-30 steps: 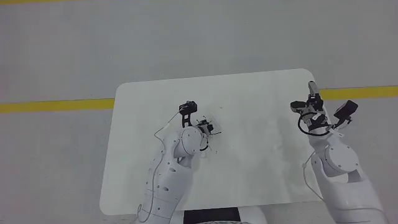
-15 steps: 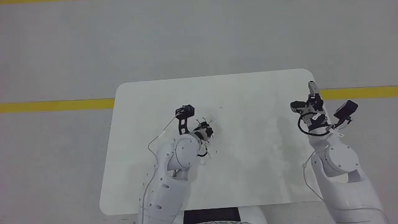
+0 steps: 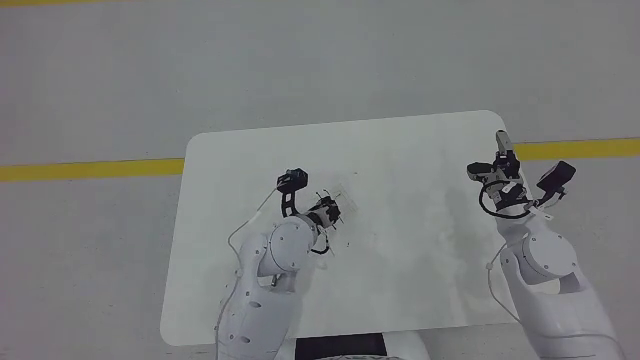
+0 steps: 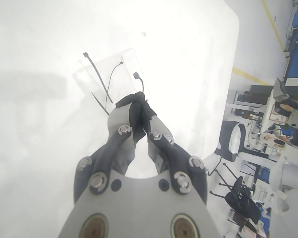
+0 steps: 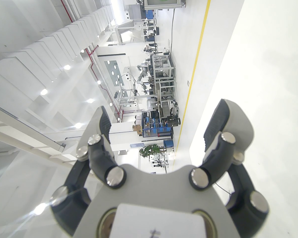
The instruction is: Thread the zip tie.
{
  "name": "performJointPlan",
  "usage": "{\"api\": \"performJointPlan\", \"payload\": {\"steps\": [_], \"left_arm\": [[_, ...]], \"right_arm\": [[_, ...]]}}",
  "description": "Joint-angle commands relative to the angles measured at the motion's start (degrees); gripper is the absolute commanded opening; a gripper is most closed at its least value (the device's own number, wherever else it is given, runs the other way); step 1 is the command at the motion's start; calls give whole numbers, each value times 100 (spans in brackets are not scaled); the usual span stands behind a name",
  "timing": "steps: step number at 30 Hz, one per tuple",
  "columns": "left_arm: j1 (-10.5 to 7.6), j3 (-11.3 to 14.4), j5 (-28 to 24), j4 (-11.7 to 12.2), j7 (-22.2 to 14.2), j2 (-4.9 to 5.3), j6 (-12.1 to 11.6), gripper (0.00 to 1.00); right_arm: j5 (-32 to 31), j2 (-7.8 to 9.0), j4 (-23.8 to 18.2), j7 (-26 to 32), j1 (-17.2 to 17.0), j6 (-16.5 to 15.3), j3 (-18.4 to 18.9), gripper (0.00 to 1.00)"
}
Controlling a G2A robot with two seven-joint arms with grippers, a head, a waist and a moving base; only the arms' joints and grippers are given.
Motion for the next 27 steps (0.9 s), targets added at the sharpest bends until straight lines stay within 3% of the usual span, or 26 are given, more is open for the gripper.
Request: {"api": "performJointPlan", "payload": {"steps": [1,5,9,13,21,23,27], "left_arm": [[37,-66,-91,-128,-120,14,0,0],[93,-223,-313,-350,-398,78,-73,0],[91,-419,-537,-417,-600,151,-204,0],[28,-525,-753,-377,-932,218,-449,0],[28,-525,-753,-377,-932,218,-449,0],[3,-591,-861,-293,-677,238,-449,0],[-153,-850,-1280,-166,-1152,322,-642,0]], "right_arm": [[0,0,0,0,0,0,0,100],[0,0,0,0,0,0,0,100],[0,0,0,0,0,0,0,100],[0,0,0,0,0,0,0,100],[0,0,0,0,0,0,0,100],[0,0,0,0,0,0,0,100],[0,0,0,0,0,0,0,100]]}}
